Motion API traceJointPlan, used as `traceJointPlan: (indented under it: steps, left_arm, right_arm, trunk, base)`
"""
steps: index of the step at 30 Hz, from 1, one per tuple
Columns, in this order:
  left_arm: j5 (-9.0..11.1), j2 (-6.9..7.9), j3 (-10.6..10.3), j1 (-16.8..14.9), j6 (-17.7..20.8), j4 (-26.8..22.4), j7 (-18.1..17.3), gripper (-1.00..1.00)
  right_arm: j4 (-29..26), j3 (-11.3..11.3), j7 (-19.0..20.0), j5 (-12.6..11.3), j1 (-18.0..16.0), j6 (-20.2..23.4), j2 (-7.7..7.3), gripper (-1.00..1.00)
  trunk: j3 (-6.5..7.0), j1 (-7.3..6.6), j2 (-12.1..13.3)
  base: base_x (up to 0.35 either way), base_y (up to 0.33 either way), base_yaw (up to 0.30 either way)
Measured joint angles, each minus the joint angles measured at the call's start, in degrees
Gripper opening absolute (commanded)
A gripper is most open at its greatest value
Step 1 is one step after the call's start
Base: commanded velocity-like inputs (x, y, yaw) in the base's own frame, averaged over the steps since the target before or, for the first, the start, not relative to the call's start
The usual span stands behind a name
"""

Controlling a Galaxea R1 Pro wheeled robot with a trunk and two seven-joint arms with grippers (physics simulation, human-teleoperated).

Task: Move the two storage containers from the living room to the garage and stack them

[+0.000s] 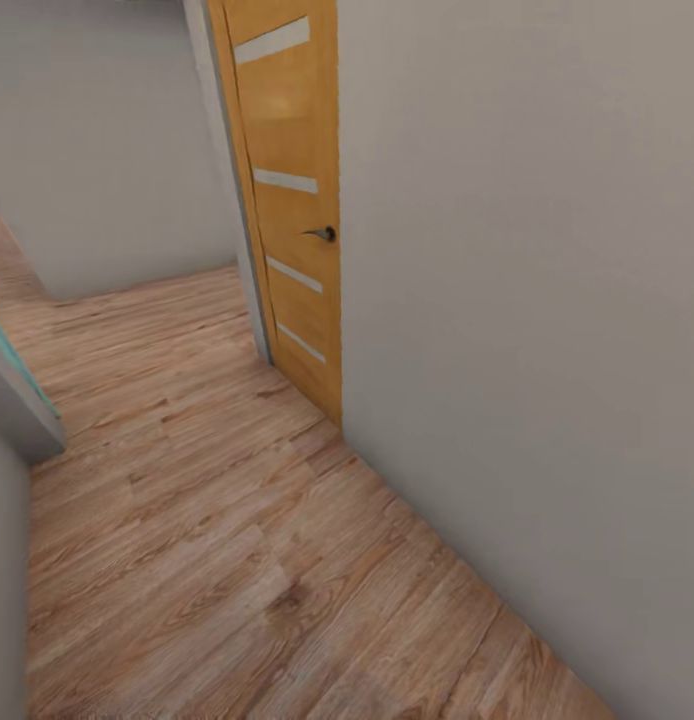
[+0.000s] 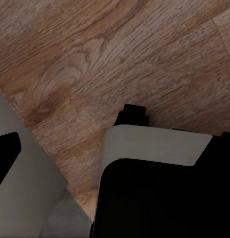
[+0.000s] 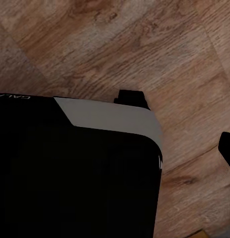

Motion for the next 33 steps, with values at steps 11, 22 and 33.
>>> traceJointPlan:
  steps: [11, 22, 33]
  left_arm:
    - [0.0, 0.02, 0.0, 0.0, 0.0, 0.0, 0.0, 1.0]
    - [0.0, 0.02, 0.0, 0.0, -0.1, 0.0, 0.0, 1.0]
    - [0.0, 0.01, 0.0, 0.0, 0.2, 0.0, -0.1, 1.0]
  right_arm:
    - [0.0, 0.0, 0.0, 0.0, 0.0, 0.0, 0.0, 1.0]
    - [0.0, 0.1, 0.0, 0.0, 0.0, 0.0, 0.0, 1.0]
    - [0.0, 0.1, 0.1, 0.1, 0.0, 0.1, 0.0, 1.0]
  trunk:
    - [0.0, 0.0, 0.0]
    - [0.0, 0.0, 0.0]
    - [0.0, -0.03, 0.0]
  base:
    - [0.0, 0.0, 0.27]
    - [0.0, 0.0, 0.27]
    - [0.197, 0.0, 0.171]
